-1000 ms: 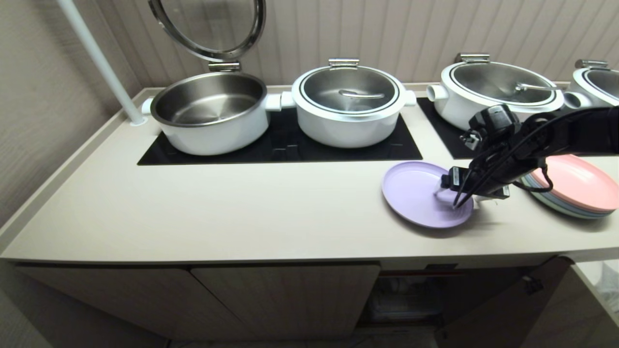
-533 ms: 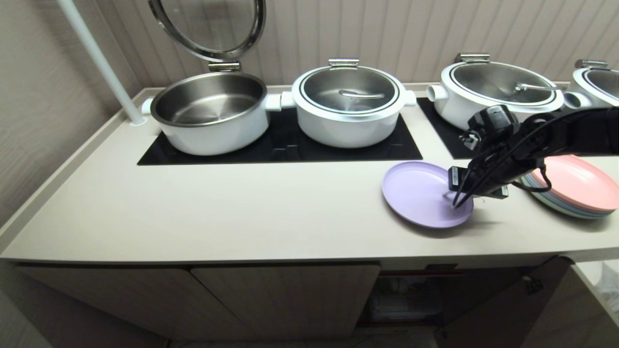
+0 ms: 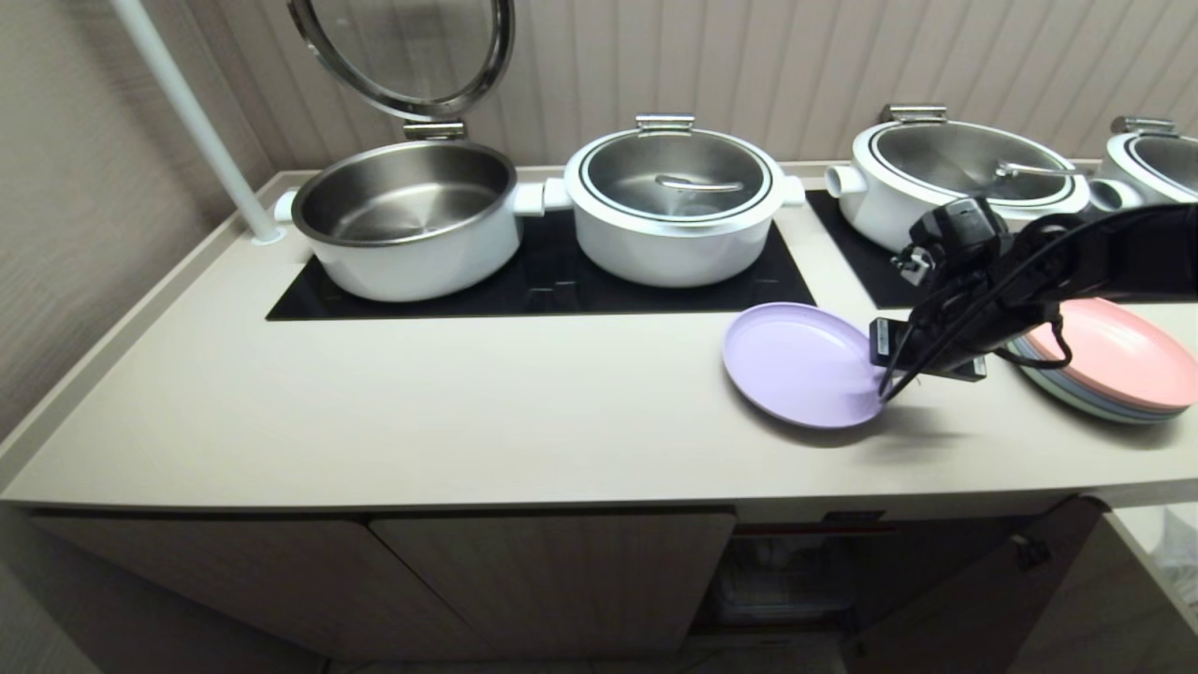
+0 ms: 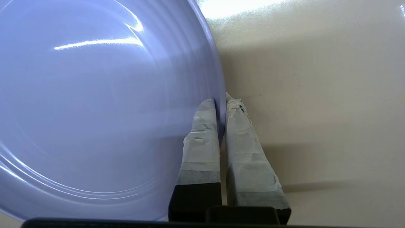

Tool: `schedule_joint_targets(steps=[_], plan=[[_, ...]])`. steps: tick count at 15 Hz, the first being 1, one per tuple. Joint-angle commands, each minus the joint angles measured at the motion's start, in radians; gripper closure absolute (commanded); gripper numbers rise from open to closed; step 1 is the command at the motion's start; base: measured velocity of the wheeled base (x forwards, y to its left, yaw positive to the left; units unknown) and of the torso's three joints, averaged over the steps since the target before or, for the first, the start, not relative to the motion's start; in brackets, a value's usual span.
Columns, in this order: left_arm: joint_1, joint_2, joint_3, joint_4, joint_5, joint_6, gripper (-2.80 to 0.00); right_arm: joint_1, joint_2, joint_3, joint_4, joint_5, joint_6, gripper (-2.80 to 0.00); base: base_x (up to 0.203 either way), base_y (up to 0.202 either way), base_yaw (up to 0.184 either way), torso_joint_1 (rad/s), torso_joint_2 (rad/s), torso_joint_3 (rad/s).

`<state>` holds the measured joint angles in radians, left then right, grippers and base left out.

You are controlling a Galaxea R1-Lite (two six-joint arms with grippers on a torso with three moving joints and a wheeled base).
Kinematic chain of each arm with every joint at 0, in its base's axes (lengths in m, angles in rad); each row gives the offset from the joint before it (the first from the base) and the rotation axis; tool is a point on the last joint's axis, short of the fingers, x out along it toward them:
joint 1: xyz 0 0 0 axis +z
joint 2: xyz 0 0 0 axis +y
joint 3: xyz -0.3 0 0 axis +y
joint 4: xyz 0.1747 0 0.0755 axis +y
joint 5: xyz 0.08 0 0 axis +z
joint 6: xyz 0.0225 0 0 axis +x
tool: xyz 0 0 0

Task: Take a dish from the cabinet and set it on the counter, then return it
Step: Pick up the plate from the table

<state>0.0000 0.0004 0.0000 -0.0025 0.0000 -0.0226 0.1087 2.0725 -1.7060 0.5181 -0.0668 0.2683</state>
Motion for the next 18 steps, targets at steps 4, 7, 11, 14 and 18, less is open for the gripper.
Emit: schedule_joint_targets(steps=[4,7,11,14,18], plan=[[0.0,0.0,0.0,-0.001,0.0,0.0,0.0,0.003,-0.017,0.015,0.007,0.0,0.002,0.0,0.0,0.0,0.0,0.0,0.0,0.0],[0.0,0.0,0.0,-0.001,0.0,0.0,0.0,0.003,-0.041,0.037,0.003,0.001,0.023,0.0,0.0,0.0,0.0,0.0,0.0,0.0],[0.0,0.0,0.0,-0.001,0.0,0.0,0.0,0.002,-0.093,0.09,0.003,0.001,0.101,0.0,0.0,0.0,0.0,0.0,0.0,0.0],[0.0,0.0,0.0,-0.001,0.0,0.0,0.0,0.002,-0.164,0.176,-0.002,0.001,0.115,0.0,0.0,0.0,0.0,0.0,0.0,0.0],[0.0,0.0,0.0,-0.001,0.0,0.0,0.0,0.002,-0.261,0.284,-0.029,0.001,0.204,0.0,0.0,0.0,0.0,0.0,0.0,0.0]])
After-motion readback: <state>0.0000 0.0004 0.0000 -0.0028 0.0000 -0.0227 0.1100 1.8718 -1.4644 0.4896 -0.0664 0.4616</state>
